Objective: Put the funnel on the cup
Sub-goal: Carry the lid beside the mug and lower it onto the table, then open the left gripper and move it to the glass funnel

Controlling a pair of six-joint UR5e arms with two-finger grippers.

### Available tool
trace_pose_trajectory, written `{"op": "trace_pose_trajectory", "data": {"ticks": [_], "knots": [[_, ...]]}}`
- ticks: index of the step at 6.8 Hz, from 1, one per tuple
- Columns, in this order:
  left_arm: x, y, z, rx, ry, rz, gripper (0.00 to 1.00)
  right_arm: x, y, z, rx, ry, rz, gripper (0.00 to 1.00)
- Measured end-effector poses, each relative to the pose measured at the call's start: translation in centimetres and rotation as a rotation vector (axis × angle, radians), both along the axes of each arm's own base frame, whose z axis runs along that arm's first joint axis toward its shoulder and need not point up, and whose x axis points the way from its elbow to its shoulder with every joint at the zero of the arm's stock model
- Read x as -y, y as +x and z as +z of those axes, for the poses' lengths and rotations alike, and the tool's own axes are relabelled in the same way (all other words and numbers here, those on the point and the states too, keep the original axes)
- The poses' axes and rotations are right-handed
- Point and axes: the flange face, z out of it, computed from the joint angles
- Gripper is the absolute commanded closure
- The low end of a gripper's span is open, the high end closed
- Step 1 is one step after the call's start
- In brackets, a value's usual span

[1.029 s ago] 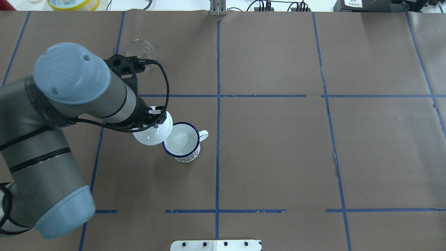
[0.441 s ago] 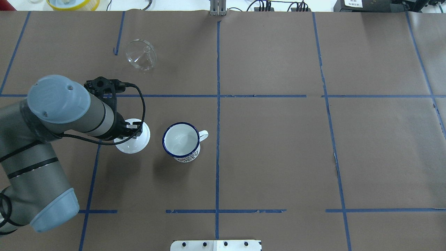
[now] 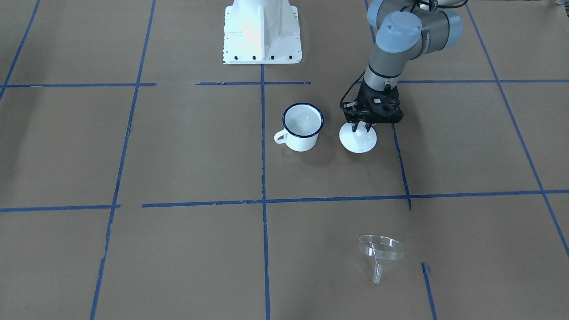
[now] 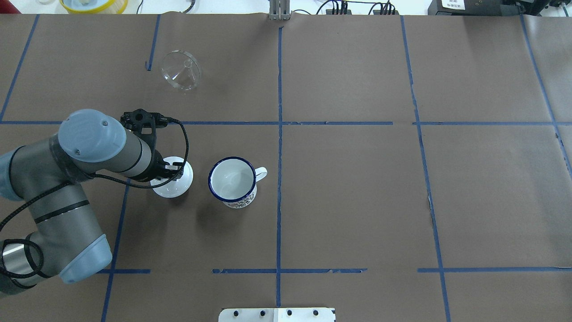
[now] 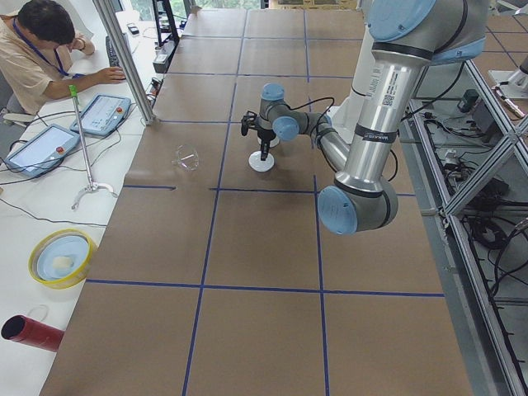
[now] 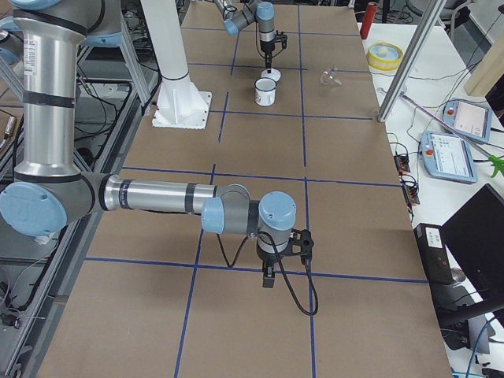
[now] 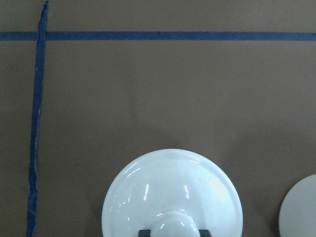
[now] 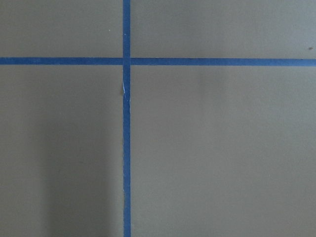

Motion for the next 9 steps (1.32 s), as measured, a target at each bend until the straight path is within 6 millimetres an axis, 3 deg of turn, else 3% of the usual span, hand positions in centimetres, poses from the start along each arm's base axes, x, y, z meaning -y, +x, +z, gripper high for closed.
{"op": "trace_pose_trajectory", "data": {"ticks": [1,2,4,5,7,9], "knots": [[0.1,0.2,0.5,0.008,0.001,0.005,1.00,0.0,0.0,0.0,0.000,0.000,0.000,0.00],[0.2,0.3,0.8,0.014,0.000,0.009,0.94,0.0,0.0,0.0,0.000,0.000,0.000,0.00],[0.2,0.4,1.0,0.018,-0.001,0.012,0.40,0.0,0.0,0.0,0.000,0.000,0.000,0.00],[0.2,0.5,1.1,0.020,-0.002,0.013,0.00,0.0,0.0,0.0,0.000,0.000,0.000,0.00],[0.2,0.4,0.7,0.012,0.003,0.005,0.00,0.0,0.0,0.0,0.000,0.000,0.000,0.00],[0.9,-2.0,-2.7,-0.057,0.007,-0.062,0.00,0.0,0.0,0.0,0.000,0.000,0.000,0.00]]}}
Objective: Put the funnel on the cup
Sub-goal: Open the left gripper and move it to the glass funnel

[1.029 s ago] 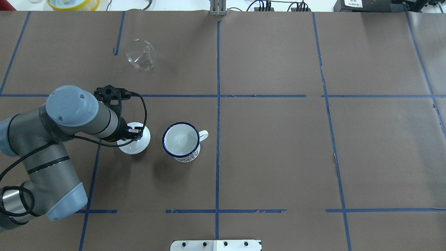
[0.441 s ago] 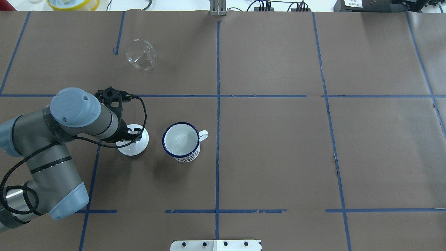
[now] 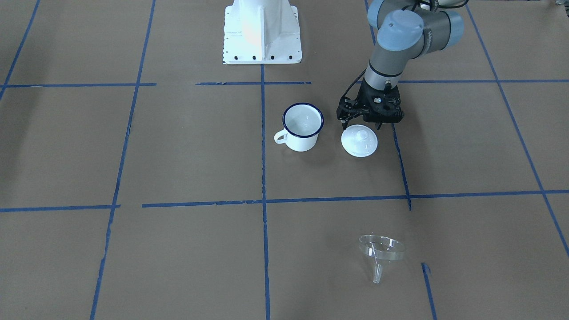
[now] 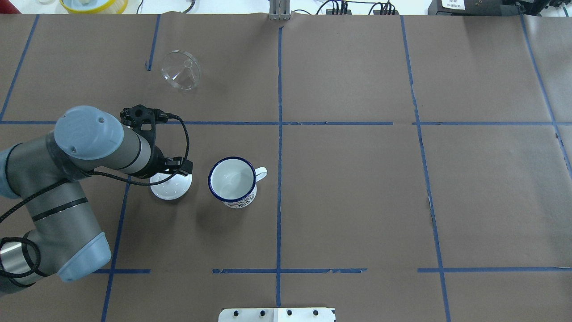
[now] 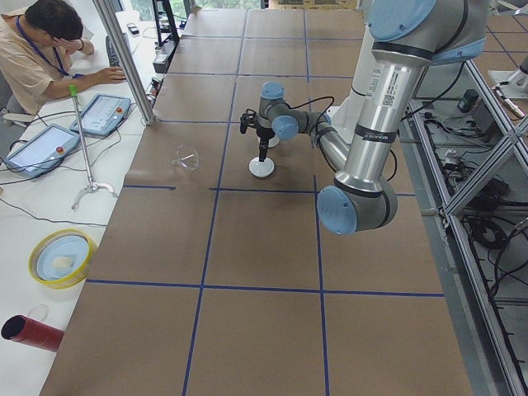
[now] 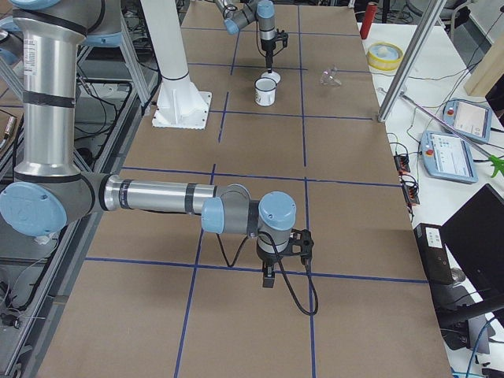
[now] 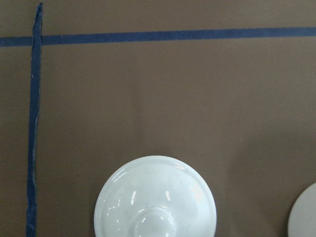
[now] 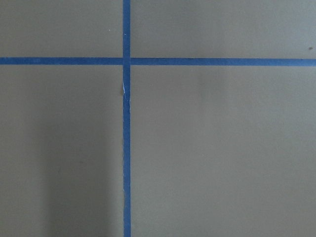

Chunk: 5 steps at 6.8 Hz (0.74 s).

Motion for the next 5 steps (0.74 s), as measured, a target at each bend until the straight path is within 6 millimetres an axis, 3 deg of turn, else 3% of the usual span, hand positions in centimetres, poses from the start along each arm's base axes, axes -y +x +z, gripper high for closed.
{"op": "trace_pose_trajectory", "data": {"ticks": [3,5], "knots": [[3.8,-4.8,-4.9,-0.291,-0.153,-0.357,0.03,0.0,0.0,0.0,0.000,0.000,0.000,0.00],[6.9,-4.9,-5.2,-0.509,-0.347,-0.658,0.05,0.0,0.0,0.0,0.000,0.000,0.000,0.00]]}}
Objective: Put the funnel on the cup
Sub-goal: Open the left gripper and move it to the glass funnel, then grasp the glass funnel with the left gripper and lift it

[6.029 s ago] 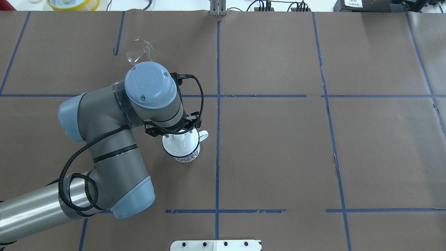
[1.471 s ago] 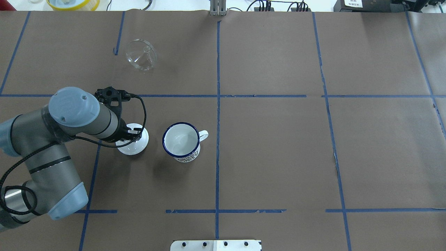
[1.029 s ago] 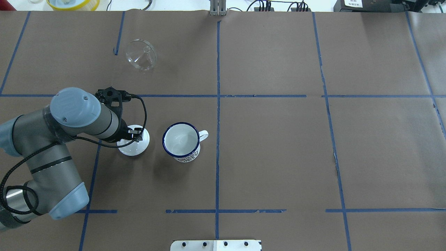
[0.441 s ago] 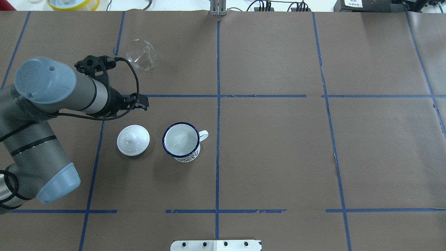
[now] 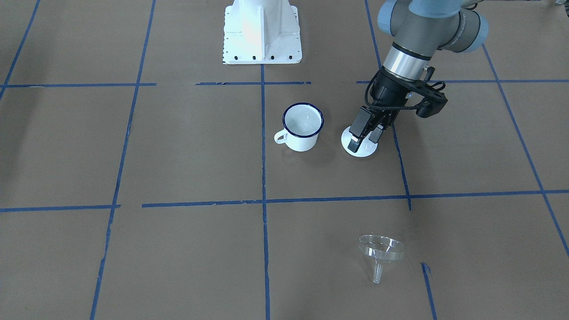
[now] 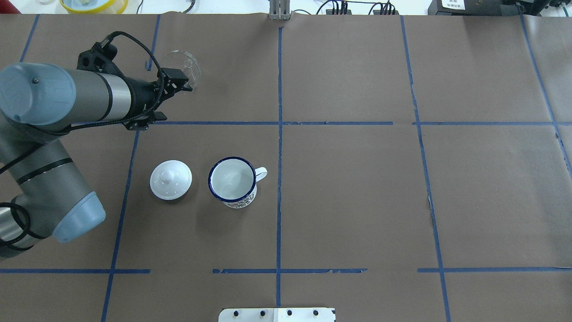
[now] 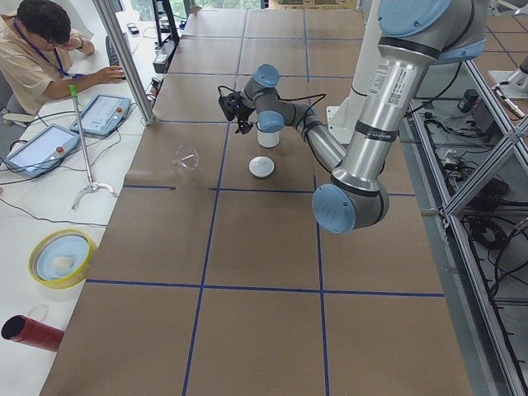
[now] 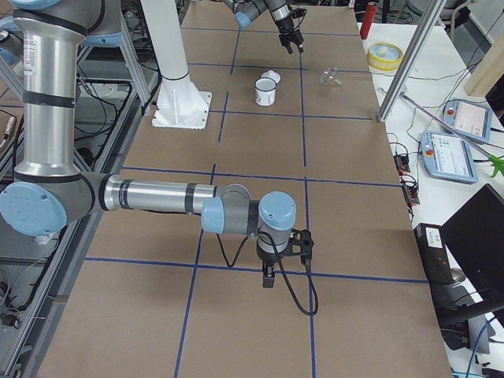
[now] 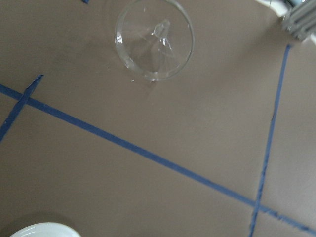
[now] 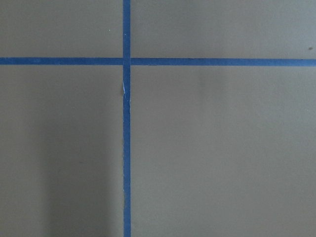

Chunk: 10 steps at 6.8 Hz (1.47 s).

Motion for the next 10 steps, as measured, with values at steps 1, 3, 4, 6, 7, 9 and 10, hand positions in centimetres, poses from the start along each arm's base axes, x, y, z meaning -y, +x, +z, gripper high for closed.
{"op": "trace_pose_trajectory", "data": {"ticks": [1,3,4,6,7,9,10], "knots": [[2.5,1.2,0.7,-0.083,-0.087,-0.104,0.05,0.0,0.0,0.0,0.000,0.000,0.000,0.00],[8.2,4.5,3.9,-0.161,-0.197,-0.267,0.06,0.0,0.0,0.0,0.000,0.000,0.000,0.00],[10.5,5.1,5.4,-0.178,-0.215,-0.337,0.06,0.0,0.0,0.0,0.000,0.000,0.000,0.00],[13.9,5.0,8.0,-0.192,-0.229,-0.408,0.09,0.0,0.0,0.0,0.000,0.000,0.000,0.00],[15.0,5.4,9.2,-0.201,-0.226,-0.419,0.09,0.0,0.0,0.0,0.000,0.000,0.000,0.00],[16.0,6.1,10.5,-0.209,-0.222,-0.422,0.26,0.0,0.0,0.0,0.000,0.000,0.000,0.00],[16.2,6.3,11.0,-0.212,-0.219,-0.422,0.32,0.0,0.0,0.0,0.000,0.000,0.000,0.00]]}}
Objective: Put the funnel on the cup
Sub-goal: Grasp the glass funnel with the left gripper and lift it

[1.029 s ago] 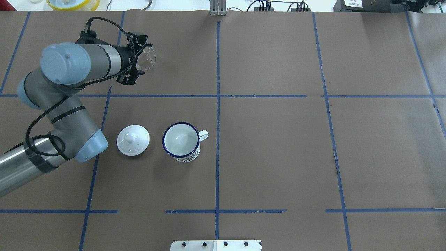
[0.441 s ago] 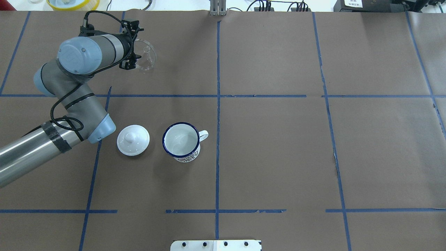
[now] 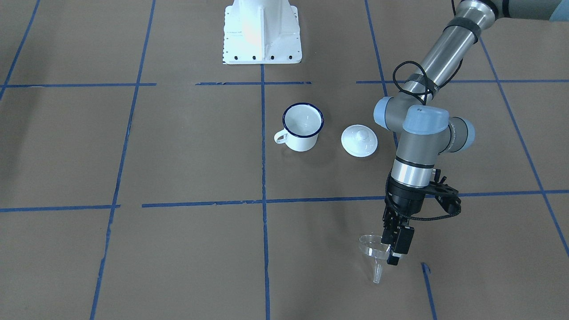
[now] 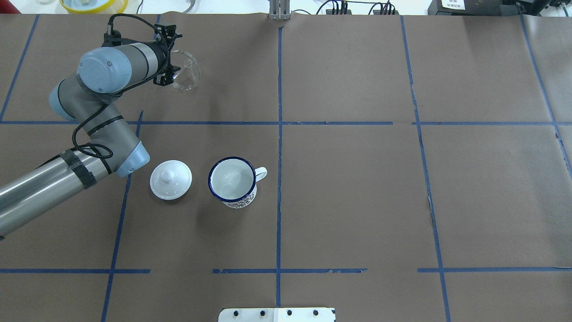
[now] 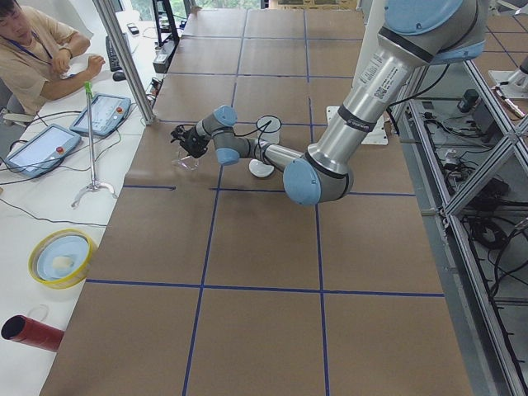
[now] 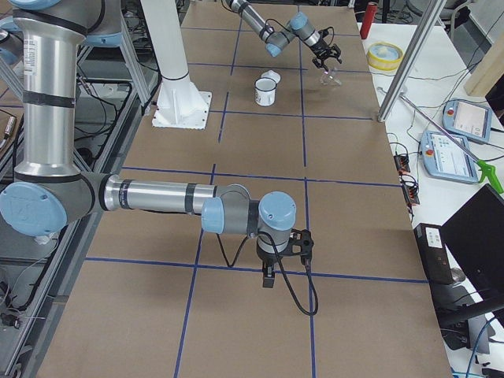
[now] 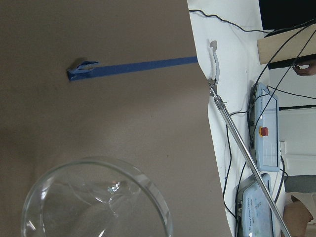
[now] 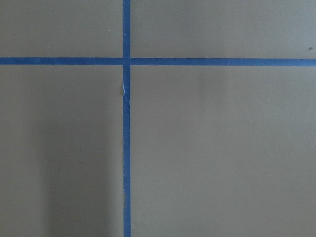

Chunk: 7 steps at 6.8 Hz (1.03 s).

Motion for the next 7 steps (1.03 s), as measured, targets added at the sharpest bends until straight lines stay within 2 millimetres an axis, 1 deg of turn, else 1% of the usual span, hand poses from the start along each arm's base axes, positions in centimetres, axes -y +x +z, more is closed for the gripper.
{"op": "trace_pose_trajectory", "data": {"ticks": [1,2,3,5,6,7], "knots": [[0.1,0.1,0.4,-0.006,0.007,0.000,0.43,0.0,0.0,0.0,0.000,0.000,0.000,0.00],[0.1,0.1,0.5,-0.009,0.010,0.000,0.90,0.0,0.0,0.0,0.000,0.000,0.000,0.00],[0.1,0.1,0.5,-0.009,0.015,0.001,1.00,0.0,0.0,0.0,0.000,0.000,0.000,0.00],[0.1,-0.1,0.0,-0.016,0.033,0.003,1.00,0.0,0.0,0.0,0.000,0.000,0.000,0.00],[0.4,-0.8,-0.9,-0.030,0.049,-0.005,1.00,0.0,0.0,0.0,0.000,0.000,0.000,0.00],[0.8,-2.4,-2.7,-0.057,0.077,-0.023,1.00,0.0,0.0,0.0,0.000,0.000,0.000,0.00]]}}
